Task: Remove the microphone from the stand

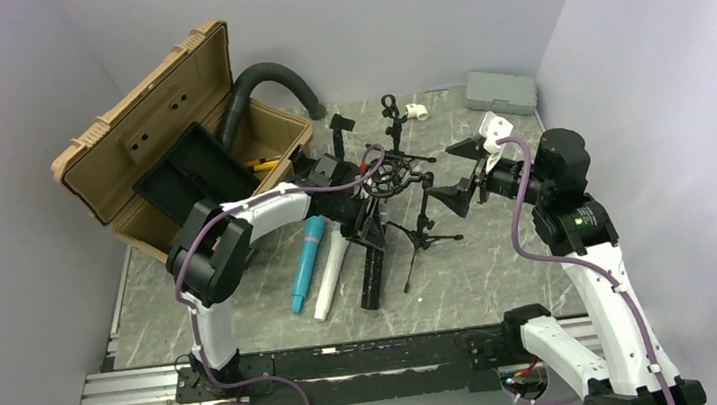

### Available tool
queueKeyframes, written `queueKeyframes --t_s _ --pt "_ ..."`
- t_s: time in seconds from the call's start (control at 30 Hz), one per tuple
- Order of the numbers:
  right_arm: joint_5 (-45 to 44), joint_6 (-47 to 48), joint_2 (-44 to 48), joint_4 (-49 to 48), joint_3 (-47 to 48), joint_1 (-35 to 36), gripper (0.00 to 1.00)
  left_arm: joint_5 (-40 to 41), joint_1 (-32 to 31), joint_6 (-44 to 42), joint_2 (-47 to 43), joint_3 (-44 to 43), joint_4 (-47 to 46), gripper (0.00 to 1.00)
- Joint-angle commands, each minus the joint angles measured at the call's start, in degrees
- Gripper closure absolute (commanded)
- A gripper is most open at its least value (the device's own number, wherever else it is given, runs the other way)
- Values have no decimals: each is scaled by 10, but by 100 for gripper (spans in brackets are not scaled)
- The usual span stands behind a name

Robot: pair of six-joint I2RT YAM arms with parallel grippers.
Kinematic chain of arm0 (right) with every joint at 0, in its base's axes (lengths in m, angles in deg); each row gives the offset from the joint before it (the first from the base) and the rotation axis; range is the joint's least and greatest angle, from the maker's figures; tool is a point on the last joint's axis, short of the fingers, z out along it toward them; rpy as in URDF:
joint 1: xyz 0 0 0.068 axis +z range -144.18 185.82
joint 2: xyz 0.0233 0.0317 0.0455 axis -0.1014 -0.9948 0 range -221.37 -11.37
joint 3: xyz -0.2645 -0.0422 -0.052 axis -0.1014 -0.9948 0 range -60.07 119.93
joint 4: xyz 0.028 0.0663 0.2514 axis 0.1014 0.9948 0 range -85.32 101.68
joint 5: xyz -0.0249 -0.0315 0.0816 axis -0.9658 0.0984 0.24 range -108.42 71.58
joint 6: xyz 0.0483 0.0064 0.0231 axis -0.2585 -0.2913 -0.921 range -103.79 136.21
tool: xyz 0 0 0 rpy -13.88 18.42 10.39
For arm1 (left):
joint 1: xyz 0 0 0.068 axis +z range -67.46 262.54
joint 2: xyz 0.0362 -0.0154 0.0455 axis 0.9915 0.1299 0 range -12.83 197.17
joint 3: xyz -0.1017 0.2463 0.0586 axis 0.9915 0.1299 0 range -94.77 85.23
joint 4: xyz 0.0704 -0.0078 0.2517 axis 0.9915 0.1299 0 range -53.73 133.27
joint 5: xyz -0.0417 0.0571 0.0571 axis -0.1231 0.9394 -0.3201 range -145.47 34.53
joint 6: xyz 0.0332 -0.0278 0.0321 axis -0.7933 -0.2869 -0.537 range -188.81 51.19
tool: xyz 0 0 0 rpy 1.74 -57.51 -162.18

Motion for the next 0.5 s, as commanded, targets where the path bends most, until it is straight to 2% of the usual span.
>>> queueKeyframes --t_s 0.0,0.47 --pt "-4 8 8 -9 -2 -3 11 -15 -4 23 14 -6 -10 87" --pt "-5 9 12 -9 -7 -3 11 -1 -4 35 56 -14 11 67"
